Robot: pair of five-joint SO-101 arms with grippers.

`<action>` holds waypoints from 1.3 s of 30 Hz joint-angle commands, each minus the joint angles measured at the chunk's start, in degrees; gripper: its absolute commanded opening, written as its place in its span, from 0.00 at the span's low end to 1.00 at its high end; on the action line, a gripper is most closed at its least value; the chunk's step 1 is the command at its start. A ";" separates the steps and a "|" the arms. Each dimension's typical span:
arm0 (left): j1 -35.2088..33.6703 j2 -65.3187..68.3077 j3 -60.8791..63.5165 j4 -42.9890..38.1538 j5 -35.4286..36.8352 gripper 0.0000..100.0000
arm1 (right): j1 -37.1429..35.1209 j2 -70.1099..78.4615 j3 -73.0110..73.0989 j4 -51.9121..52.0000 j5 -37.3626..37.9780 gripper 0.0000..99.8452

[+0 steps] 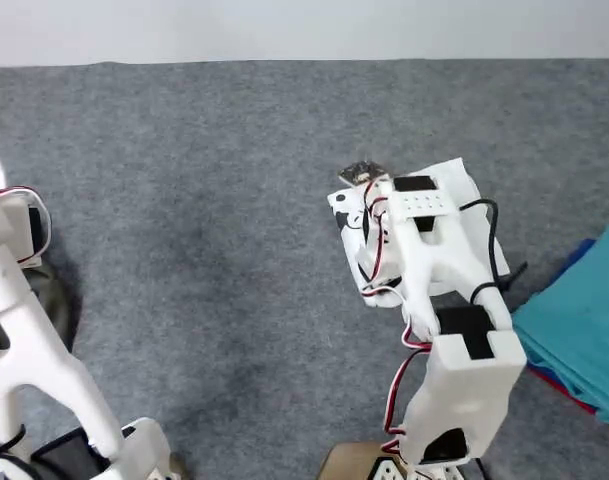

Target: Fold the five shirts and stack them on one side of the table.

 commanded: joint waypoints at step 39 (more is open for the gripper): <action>0.44 -1.76 -0.31 1.23 -0.44 0.00 | 12.44 -2.95 -8.35 -9.80 -19.87 0.33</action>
